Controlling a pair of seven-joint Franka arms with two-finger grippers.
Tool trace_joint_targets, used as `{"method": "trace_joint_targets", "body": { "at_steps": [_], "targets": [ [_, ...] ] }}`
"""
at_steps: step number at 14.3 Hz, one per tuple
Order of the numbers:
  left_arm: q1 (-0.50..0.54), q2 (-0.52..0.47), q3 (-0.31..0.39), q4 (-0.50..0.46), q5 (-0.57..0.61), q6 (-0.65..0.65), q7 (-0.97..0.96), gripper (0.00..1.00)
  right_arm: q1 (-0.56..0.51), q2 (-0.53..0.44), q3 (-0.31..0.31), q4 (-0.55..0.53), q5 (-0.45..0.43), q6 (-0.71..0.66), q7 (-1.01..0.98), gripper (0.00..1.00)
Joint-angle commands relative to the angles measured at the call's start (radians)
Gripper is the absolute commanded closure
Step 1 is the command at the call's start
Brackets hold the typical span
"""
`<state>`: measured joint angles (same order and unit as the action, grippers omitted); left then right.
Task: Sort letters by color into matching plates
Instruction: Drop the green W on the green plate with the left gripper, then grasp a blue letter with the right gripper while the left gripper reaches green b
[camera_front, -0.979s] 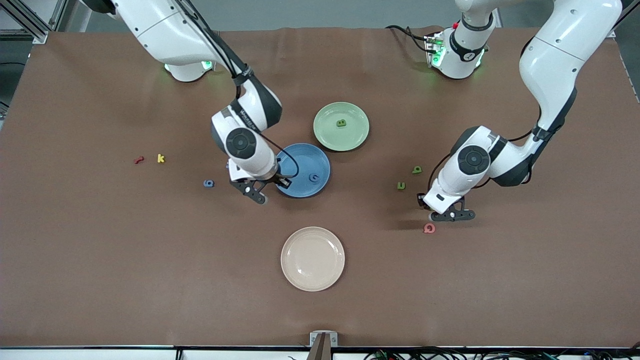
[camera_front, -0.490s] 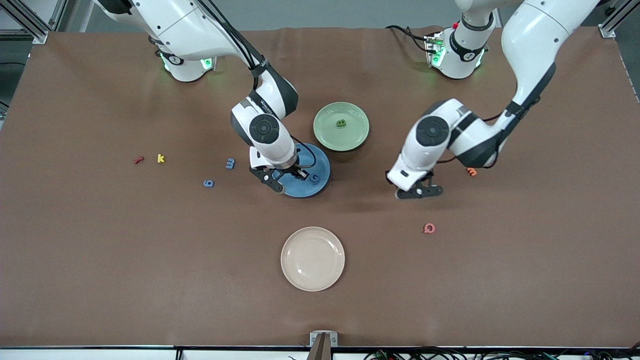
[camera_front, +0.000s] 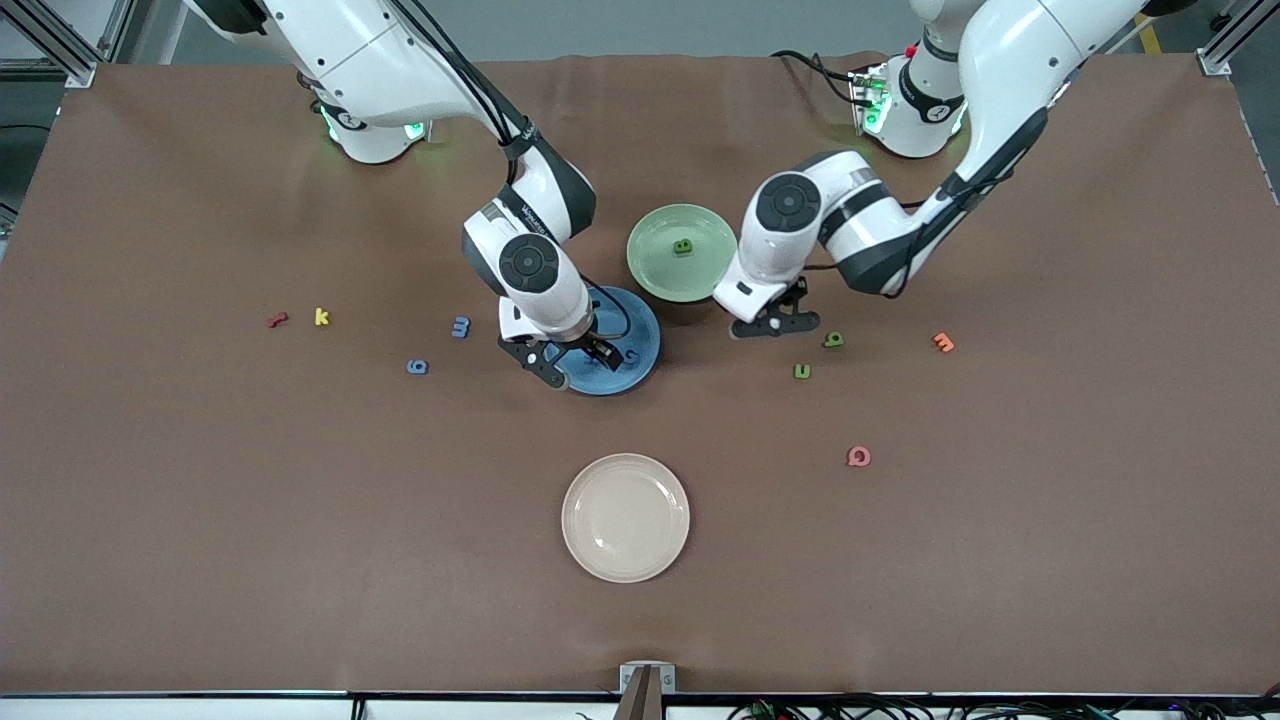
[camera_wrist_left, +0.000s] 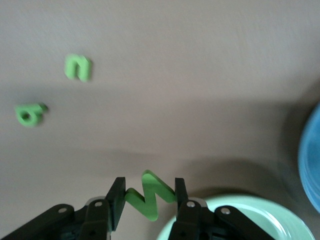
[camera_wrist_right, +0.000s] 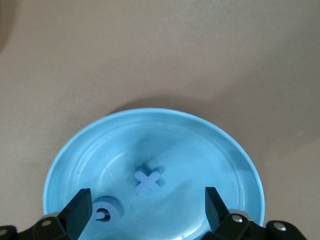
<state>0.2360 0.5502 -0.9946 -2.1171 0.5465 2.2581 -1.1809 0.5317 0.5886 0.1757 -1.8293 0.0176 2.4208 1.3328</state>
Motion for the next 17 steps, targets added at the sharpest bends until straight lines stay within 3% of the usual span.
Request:
{"method": "trace_joint_targets", "body": {
  "at_steps": [1, 8, 15, 16, 17],
  "targets": [
    [-0.062, 0.023, -0.013, -0.001, -0.014, -0.002, -0.061, 0.73, -0.016, -0.018, -0.004, 0.008, -0.041, -0.038, -0.024, 0.0],
    [-0.159, 0.054, -0.012, -0.069, -0.014, 0.005, -0.111, 0.73, -0.206, -0.145, -0.005, 0.004, -0.039, -0.251, -0.419, 0.0],
    [-0.165, 0.054, -0.012, -0.096, -0.014, 0.024, -0.111, 0.68, -0.412, -0.253, -0.007, -0.137, -0.041, -0.243, -0.806, 0.0],
    [-0.167, 0.056, -0.012, -0.093, -0.014, 0.024, -0.109, 0.64, -0.435, -0.263, -0.007, -0.165, -0.041, -0.22, -0.845, 0.0],
    [-0.167, 0.056, -0.012, -0.092, -0.013, 0.024, -0.108, 0.45, -0.452, -0.266, -0.007, -0.189, -0.041, -0.194, -0.875, 0.0]
  ]
}}
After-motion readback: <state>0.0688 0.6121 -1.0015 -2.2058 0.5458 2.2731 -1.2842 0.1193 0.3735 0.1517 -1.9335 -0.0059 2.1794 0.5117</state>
